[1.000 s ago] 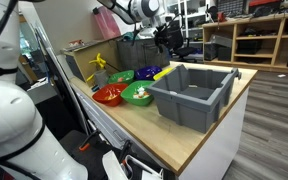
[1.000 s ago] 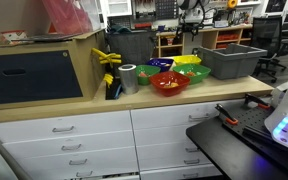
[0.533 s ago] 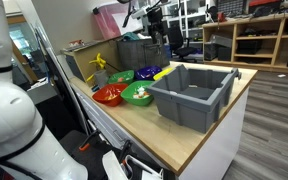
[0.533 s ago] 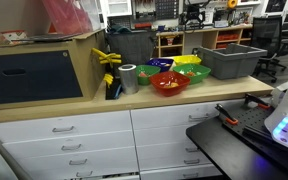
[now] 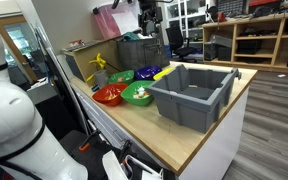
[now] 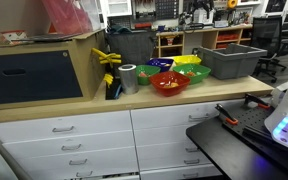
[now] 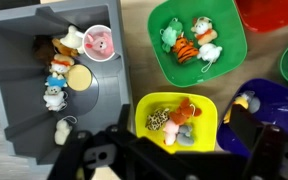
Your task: Take the thing out of the grey tub
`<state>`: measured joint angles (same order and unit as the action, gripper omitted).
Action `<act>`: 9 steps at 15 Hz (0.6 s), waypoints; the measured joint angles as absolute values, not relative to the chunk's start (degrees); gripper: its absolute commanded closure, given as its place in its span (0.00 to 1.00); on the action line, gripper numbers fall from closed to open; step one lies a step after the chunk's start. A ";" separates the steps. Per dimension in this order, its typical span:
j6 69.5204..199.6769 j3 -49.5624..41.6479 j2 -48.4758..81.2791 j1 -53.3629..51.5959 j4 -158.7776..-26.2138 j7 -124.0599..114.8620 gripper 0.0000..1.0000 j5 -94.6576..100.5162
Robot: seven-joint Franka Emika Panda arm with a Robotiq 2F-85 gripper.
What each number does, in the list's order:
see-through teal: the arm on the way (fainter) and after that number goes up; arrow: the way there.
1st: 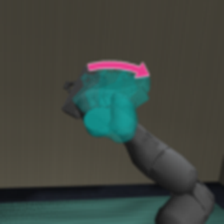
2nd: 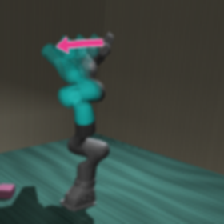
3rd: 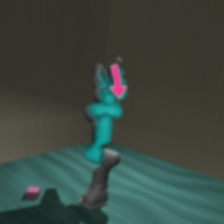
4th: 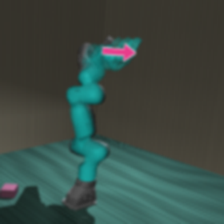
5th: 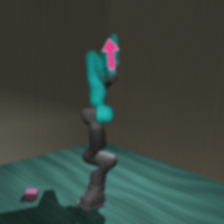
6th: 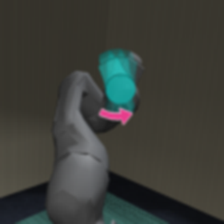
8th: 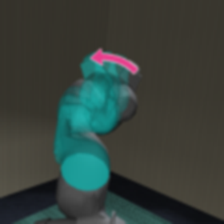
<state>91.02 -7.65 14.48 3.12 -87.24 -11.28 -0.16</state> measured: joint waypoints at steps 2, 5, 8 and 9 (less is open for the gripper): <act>88.65 -7.15 13.05 3.12 -87.68 -9.12 0.00 -0.10; 87.75 -6.28 10.69 3.10 -89.29 -6.12 0.00 0.30; 88.93 -5.57 7.38 3.09 -92.46 -3.24 0.00 1.79; 89.88 -5.42 6.08 3.09 -93.94 -2.36 0.00 2.13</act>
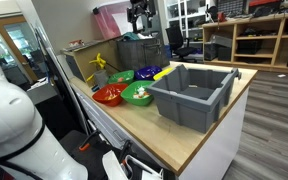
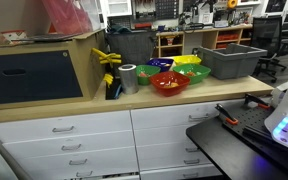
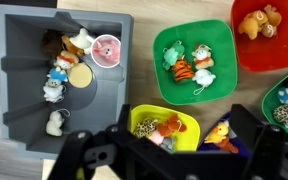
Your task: Take the thing out of the grey tub
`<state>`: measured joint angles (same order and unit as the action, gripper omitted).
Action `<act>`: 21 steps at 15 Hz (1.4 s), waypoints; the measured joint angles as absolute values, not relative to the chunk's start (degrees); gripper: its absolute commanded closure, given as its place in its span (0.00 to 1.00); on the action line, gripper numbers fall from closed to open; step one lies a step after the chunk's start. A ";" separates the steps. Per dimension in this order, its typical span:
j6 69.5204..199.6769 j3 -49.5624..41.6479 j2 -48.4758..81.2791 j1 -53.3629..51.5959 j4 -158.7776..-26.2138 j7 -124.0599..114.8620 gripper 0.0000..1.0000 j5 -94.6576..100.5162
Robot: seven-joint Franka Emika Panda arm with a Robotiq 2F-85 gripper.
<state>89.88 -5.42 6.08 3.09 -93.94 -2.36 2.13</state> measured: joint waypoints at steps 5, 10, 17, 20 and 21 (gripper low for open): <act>90.46 -6.09 -3.02 4.54 -98.97 3.69 0.00 3.89; 90.45 -6.56 -13.00 5.25 -105.53 6.58 0.00 4.04; 91.25 -6.43 -24.29 5.17 -118.57 6.60 0.00 4.10; 91.30 -6.53 -28.76 5.17 -123.72 6.60 0.00 4.10; 91.30 -6.53 -30.16 5.17 -125.23 6.60 0.00 4.10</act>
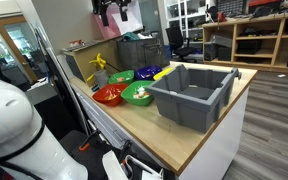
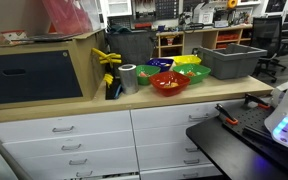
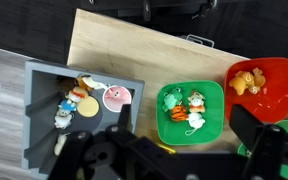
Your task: Take the thing out of the grey tub
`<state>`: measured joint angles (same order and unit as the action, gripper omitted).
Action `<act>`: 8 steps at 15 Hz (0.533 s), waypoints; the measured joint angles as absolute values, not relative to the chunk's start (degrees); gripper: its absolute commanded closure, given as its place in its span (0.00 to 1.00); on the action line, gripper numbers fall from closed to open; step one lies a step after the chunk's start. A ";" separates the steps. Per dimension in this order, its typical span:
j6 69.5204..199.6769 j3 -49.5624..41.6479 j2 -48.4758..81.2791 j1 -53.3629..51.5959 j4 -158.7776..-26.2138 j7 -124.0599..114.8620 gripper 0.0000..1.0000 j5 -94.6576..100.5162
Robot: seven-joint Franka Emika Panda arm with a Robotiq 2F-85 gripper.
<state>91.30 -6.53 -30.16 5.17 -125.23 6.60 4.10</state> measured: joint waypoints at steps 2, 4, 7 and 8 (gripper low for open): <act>90.89 -6.55 -32.54 5.17 -127.76 6.50 0.00 4.10; 88.21 -6.57 -33.74 5.32 -129.00 5.59 0.00 4.07; 85.97 -6.57 -33.99 5.61 -129.06 4.93 0.00 4.07; 85.96 -6.57 -33.99 5.62 -129.07 4.91 0.00 4.07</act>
